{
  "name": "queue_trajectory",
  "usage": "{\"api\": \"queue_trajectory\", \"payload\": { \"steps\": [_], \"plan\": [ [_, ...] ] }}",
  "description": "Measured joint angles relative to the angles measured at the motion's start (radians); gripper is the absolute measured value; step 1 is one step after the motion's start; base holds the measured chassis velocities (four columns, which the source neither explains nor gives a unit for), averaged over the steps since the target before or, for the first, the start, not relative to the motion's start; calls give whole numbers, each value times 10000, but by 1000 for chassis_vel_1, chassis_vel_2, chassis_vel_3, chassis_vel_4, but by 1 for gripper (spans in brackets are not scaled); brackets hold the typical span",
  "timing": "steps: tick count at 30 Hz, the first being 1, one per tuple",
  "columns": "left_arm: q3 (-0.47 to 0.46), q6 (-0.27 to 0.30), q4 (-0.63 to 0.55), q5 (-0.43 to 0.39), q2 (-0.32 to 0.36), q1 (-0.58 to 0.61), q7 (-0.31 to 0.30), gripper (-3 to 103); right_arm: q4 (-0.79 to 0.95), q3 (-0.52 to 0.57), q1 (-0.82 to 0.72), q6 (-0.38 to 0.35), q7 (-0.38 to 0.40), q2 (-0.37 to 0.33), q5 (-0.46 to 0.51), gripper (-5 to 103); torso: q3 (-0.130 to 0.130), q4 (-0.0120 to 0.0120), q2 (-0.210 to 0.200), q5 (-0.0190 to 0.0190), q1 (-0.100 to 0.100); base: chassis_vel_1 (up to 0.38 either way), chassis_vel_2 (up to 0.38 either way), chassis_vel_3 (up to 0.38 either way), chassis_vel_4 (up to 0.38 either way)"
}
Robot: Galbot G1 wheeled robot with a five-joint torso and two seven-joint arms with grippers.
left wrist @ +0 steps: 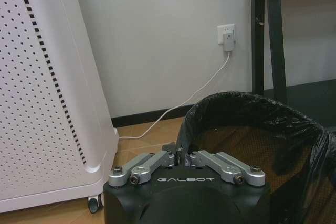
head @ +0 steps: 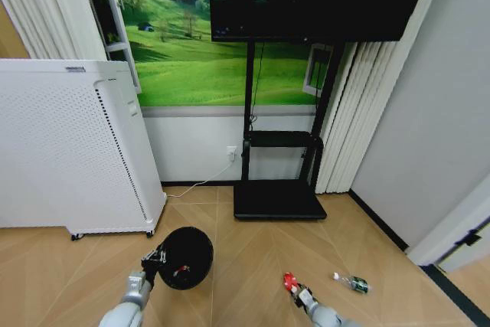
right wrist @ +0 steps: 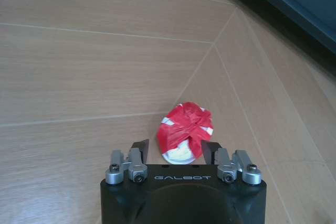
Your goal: Pick up the trash bin and place the garbage on the floor into it.
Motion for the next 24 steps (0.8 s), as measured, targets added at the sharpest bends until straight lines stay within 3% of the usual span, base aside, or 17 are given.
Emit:
{"api": "queue_trajectory", "payload": {
  "steps": [4,7,9,24],
  "plan": [
    [-22,0,-6,19,-5,30,-1,6,-219,-82,179,9,-1,236,-35,74,0,0,0,1,0,0,0,0,0],
    [-28,0,-24,25,-7,47,-1,6,-359,-105,334,0,-5,333,-24,80,0,2,0,0,0,0,0,0,0],
    [-52,0,-34,31,-6,77,-1,6,-556,-114,626,-58,-21,426,62,95,0,3,0,0,0,0,0,0,0],
    [-29,-16,-30,92,-54,80,-6,6,-1672,-73,982,-115,-94,826,-91,100,0,-1,1,0,0,0,0,0,0]
  ]
}}
